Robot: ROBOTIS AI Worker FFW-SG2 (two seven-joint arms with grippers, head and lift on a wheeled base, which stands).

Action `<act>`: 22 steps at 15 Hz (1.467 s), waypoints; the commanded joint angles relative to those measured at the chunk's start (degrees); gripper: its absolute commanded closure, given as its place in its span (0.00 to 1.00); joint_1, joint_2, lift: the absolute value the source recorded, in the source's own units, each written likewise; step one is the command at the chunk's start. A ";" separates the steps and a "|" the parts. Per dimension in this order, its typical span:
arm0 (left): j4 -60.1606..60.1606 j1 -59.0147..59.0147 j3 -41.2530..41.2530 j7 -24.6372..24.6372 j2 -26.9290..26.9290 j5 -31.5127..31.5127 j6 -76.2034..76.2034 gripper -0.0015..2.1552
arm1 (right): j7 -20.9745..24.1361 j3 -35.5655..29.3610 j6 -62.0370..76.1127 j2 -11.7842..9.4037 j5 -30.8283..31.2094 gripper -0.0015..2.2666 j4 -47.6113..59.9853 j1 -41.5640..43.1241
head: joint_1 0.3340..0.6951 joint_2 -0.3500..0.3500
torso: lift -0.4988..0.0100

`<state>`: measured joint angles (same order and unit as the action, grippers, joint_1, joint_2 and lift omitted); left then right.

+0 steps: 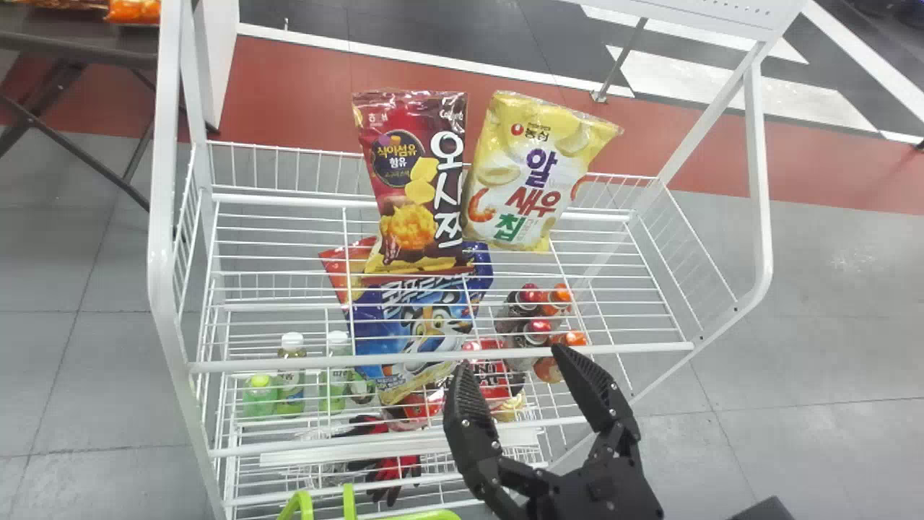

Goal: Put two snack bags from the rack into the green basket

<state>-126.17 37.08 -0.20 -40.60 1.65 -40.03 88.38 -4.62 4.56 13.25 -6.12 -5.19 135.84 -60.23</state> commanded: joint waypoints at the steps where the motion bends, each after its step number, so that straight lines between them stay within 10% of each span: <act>1: 0.05 0.01 0.20 0.09 -0.06 0.12 0.00 0.99 | 0.14 0.09 -0.03 -0.03 0.00 0.03 0.22 -0.07 | 1.00 0.00 | 0.97; 22: -0.66 0.01 1.26 0.61 0.02 1.36 0.18 0.99 | 0.84 1.85 -0.56 -0.38 0.09 0.03 -1.19 0.81 | 1.00 0.00 | 0.97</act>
<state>-126.86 37.11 1.21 -39.93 1.65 -38.67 88.51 -3.77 5.99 12.68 -6.44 -5.17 135.12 -59.78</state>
